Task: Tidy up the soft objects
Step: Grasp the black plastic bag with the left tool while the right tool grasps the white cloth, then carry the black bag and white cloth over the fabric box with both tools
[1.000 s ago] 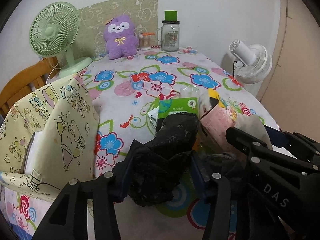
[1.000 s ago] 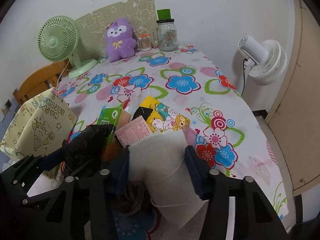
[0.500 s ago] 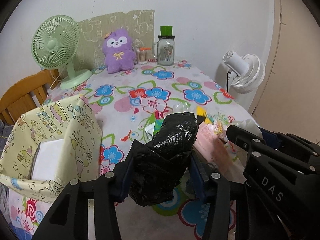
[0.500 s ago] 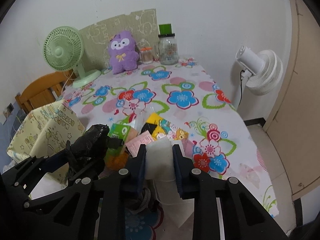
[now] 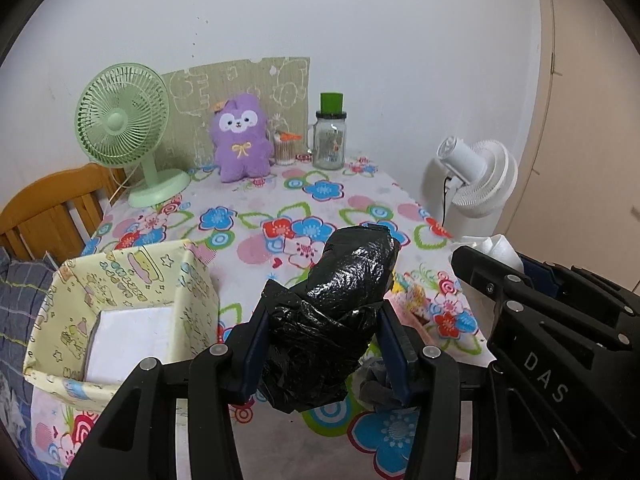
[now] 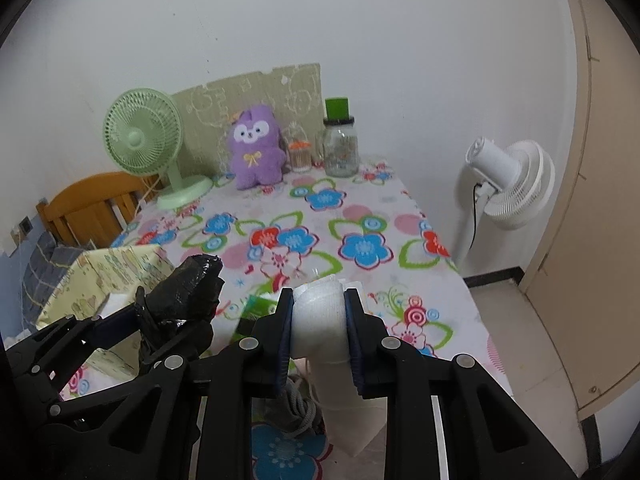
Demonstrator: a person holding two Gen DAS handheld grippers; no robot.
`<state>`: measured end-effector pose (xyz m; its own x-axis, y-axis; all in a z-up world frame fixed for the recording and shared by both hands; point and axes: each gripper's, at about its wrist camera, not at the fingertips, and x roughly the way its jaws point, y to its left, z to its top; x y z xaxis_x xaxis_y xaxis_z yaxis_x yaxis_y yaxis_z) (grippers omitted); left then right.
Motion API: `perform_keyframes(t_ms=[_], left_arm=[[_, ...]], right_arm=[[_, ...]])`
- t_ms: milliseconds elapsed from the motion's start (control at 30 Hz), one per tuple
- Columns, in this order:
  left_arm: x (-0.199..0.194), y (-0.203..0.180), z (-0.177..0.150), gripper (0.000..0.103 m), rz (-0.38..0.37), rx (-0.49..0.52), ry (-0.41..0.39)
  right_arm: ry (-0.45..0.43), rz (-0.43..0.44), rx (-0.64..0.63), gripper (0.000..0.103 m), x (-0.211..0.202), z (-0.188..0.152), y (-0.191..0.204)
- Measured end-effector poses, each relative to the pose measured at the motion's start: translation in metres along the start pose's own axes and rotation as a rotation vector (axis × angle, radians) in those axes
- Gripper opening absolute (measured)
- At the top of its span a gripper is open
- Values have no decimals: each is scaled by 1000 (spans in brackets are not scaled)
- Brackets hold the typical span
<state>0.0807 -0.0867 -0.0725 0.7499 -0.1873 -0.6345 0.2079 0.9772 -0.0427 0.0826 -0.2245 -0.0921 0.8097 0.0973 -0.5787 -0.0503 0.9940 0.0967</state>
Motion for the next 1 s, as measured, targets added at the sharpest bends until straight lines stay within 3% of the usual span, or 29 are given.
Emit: perform_keyframes(t_ms=[467,1000], left_arm=[[-36,20,17,52,0,-16,-64],[-41,57,17,52,42,-18,-51]], right_arm=[[-95,-1,-32,27,-41,25,25],[-108,40,-79,27,-42,33,67]])
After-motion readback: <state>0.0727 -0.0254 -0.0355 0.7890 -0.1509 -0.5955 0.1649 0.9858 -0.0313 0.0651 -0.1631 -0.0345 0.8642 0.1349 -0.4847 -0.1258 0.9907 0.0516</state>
